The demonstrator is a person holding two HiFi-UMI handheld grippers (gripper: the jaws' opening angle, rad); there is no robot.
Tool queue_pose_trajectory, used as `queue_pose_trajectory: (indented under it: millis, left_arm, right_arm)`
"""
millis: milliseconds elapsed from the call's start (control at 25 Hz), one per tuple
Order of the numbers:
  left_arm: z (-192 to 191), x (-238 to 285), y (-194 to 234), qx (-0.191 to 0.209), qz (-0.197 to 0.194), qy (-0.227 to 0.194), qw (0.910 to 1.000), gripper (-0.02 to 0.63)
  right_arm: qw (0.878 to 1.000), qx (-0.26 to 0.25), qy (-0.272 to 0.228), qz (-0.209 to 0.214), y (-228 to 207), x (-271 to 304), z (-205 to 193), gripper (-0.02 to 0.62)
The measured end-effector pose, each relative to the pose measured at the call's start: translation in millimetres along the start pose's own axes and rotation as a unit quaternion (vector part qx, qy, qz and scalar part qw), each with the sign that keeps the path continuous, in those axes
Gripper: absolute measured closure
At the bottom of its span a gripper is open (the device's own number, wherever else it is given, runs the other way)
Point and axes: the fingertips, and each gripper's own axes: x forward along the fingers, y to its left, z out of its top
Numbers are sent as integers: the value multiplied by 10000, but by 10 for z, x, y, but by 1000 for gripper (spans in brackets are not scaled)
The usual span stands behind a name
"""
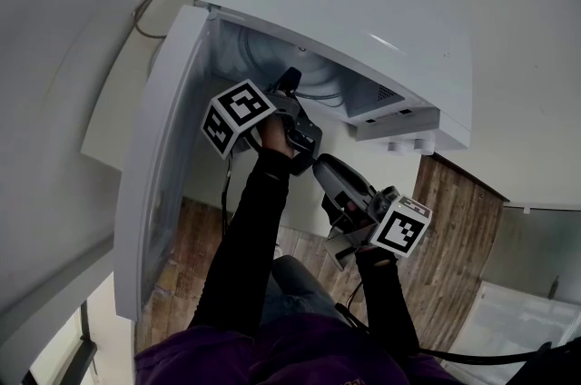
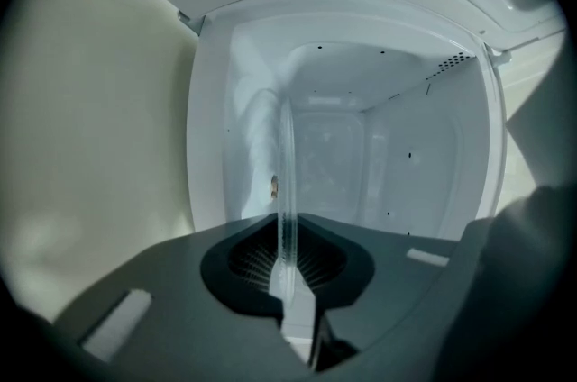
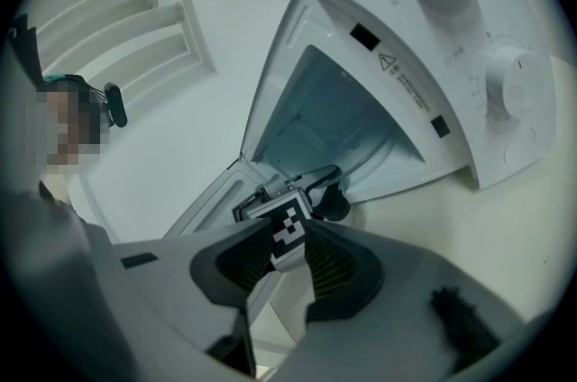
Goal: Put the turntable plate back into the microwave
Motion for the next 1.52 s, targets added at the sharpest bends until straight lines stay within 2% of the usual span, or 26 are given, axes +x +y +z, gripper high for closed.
queue_pose_trajectory:
  millis: [280, 400, 720, 1000, 1120, 1320, 1520]
  left_arm:
    - [-14, -8, 38, 127, 476, 114, 9987, 583]
    - [-12, -17, 45, 128, 526, 143, 9984, 583]
    - [-15, -21, 60, 442, 883, 255, 9948, 572]
    - [-75, -14, 62, 875, 1092, 708, 9876, 541]
    - [-117, -21, 67, 1151, 1217, 1031, 9805, 526]
    - [-153, -30, 52, 1282, 1193, 1230, 9768, 512]
    - [-83, -42, 33, 1261, 1166, 1053, 9795, 502]
  right_arm:
    - [10000, -17, 17, 19, 13, 14, -4, 477]
    - [10000, -29, 16, 32, 22, 23, -5, 477]
    - [10000, -48, 13, 26, 24, 38, 3, 477]
    - [9999, -112, 38, -30, -7, 54, -8, 477]
    - [9999, -140, 71, -54, -12, 74, -17, 477]
    - [9993, -306, 72, -186, -55, 126, 32, 477]
    - [9979, -569, 245, -193, -77, 186, 82, 477]
